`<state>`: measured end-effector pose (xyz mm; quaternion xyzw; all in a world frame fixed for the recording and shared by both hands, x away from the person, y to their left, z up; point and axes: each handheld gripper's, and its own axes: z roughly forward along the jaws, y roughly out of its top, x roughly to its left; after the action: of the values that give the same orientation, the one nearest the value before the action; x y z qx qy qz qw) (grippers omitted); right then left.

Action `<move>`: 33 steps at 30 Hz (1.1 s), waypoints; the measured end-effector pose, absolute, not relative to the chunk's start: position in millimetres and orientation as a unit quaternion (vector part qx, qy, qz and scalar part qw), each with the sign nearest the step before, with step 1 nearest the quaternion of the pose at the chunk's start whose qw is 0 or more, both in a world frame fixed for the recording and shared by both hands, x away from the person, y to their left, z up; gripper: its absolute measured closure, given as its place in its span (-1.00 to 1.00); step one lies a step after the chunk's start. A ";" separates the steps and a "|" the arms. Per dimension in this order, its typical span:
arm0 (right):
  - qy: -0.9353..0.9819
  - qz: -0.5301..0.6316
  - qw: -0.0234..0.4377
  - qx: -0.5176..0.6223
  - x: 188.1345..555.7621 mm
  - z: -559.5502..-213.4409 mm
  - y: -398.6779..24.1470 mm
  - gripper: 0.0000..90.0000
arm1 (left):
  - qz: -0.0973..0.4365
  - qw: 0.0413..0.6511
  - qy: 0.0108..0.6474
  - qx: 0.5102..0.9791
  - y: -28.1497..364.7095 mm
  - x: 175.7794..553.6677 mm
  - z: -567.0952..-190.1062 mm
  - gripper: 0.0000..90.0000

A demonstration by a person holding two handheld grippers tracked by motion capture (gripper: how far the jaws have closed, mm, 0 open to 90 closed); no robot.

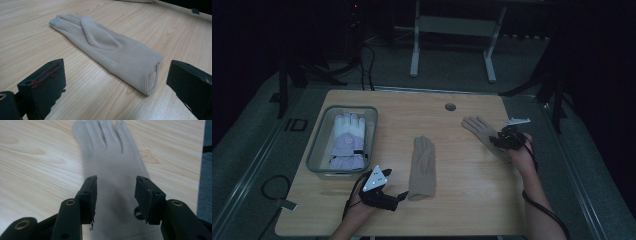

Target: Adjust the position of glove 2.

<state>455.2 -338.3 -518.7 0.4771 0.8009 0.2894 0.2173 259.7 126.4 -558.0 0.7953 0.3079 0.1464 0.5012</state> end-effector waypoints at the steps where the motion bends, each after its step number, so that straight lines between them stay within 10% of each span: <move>1: 0.803 0.285 0.216 0.477 457.9 -519.9 -338.6 0.16 | 0.145 0.501 0.308 0.796 126.0 259.9 -558.4 -0.95; 10: 0.807 0.289 0.184 0.481 470.5 -542.4 -341.4 0.09 | 0.144 0.502 0.305 0.796 125.1 258.6 -557.0 -0.95; 17: 0.788 0.294 0.202 0.502 464.1 -544.0 -335.6 0.75 | 0.144 0.499 0.303 0.799 123.4 258.5 -558.0 -0.95; 33: 0.697 0.310 0.240 0.600 393.6 -510.6 -310.6 0.80 | 0.145 0.507 0.307 0.792 124.1 258.5 -555.6 -0.95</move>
<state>393.6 -310.6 -510.6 0.6004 0.6967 0.3105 0.2401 258.5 124.1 -555.6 0.7924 0.3069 0.1450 0.5069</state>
